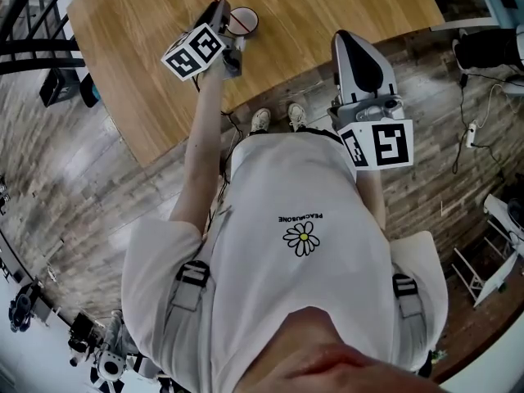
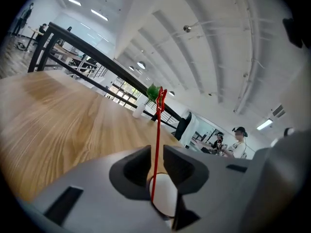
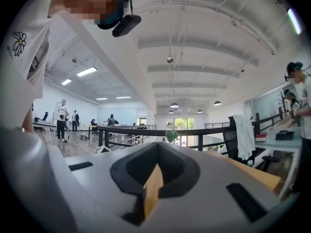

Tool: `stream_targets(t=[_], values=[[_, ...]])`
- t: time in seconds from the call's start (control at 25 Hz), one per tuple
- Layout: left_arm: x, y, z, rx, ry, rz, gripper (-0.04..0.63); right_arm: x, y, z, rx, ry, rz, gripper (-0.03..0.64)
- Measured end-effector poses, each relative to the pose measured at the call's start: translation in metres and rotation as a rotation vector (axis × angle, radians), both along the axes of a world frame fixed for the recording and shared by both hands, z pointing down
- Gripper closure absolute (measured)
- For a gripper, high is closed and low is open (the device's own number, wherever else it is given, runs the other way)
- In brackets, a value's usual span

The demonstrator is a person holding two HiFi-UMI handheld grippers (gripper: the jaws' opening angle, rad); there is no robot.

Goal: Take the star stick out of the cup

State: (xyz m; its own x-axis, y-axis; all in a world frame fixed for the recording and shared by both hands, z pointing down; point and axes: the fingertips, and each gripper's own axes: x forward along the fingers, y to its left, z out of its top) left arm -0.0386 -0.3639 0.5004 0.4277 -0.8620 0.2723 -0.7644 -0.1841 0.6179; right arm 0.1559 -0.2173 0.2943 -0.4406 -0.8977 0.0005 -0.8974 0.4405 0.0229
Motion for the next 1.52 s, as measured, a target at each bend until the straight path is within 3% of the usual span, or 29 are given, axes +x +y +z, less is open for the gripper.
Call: stream_targets(t=[0.16,0.76,0.84,0.96,1.16,1.4,1.52], values=[[0.003,-0.002,0.003,0.000,-0.005,0.001,0.569,0.004,0.001,0.001,-0.002,0.009,0.007,0.607],[0.003,-0.007,-0.025,0.048,0.006,0.011,0.575,-0.004,0.001,0.000,0.001,0.009,-0.031,0.607],[0.003,-0.010,-0.043,0.082,-0.030,0.023,0.576,-0.006,0.002,-0.001,0.008,0.005,-0.036,0.607],[0.003,-0.007,-0.072,0.151,-0.148,0.053,0.577,-0.011,0.005,0.000,0.009,-0.003,-0.048,0.607],[0.013,-0.001,-0.138,0.313,-0.284,0.077,0.577,-0.014,0.003,-0.008,0.036,-0.002,-0.068,0.607],[0.024,0.028,-0.226,0.536,-0.427,0.062,0.577,-0.019,0.004,-0.015,0.066,0.001,-0.085,0.607],[0.025,0.051,-0.256,0.610,-0.472,0.032,0.577,-0.022,0.004,-0.018,0.078,0.002,-0.093,0.607]])
